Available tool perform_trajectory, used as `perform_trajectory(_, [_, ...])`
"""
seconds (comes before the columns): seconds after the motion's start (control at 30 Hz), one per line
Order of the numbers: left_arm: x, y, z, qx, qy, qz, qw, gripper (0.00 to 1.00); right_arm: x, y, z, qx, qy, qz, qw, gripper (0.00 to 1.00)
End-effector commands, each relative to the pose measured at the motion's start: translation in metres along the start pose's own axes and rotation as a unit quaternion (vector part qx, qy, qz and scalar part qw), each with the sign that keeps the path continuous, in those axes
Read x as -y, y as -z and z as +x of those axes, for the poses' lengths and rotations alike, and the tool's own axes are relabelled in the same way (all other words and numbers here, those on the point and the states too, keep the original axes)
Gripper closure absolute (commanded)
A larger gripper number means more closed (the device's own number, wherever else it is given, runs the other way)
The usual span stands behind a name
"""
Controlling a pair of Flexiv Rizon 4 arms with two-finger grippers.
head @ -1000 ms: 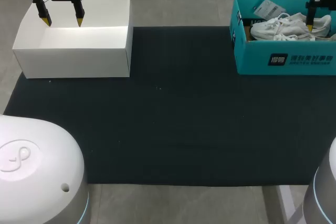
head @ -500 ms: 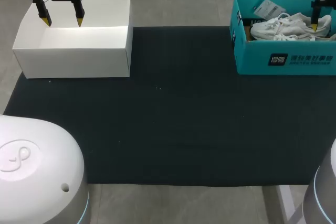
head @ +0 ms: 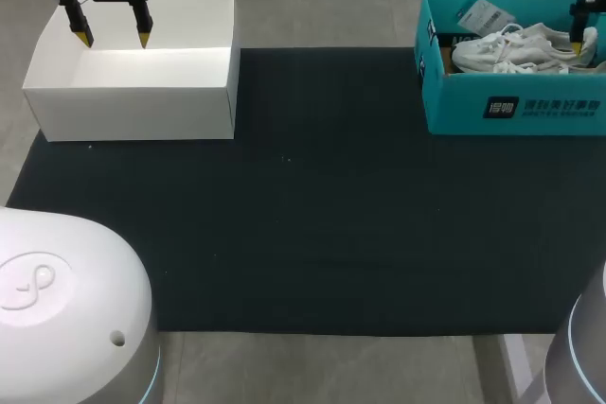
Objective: Take the shoe out of the shoebox, open the shoe tongue, remove and reinsert the insole, then place the shoe into the shoebox
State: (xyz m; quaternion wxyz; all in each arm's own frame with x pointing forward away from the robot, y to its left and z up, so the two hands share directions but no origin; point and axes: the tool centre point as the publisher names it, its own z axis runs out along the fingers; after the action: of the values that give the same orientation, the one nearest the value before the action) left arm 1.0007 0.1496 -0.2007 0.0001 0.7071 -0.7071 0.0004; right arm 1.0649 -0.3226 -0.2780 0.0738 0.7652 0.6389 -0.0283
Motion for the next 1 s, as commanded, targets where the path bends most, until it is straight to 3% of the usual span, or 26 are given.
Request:
perform_trajectory(0.03, [0.000,0.000,0.000,0.000,0.000,0.000,1.000,0.00,-0.004,-0.024,-0.005,-0.004,0.007,0.004,1.000,0.00])
perform_trajectory(0.57, [0.000,0.000,0.000,0.000,0.000,0.000,1.000,0.00,-0.013,-0.077,-0.004,-0.005,0.029,0.019,0.999,0.00])
perform_trajectory(0.7, [0.000,0.000,0.000,0.000,0.000,0.000,1.000,0.00,-0.014,-0.086,-0.008,-0.005,0.027,0.026,0.999,0.04])
perform_trajectory(0.8, [0.000,0.000,0.000,0.000,0.000,0.000,1.000,0.00,-0.015,-0.091,-0.011,-0.006,0.020,0.032,0.999,0.33])
perform_trajectory(0.83, [0.000,0.000,0.000,0.000,0.000,0.000,1.000,0.00,-0.015,-0.092,-0.012,-0.006,0.019,0.033,0.999,0.51])
perform_trajectory(1.0, [0.000,0.000,0.000,0.000,0.000,0.000,1.000,0.00,-0.013,-0.095,-0.014,-0.002,0.006,0.040,0.999,0.71])
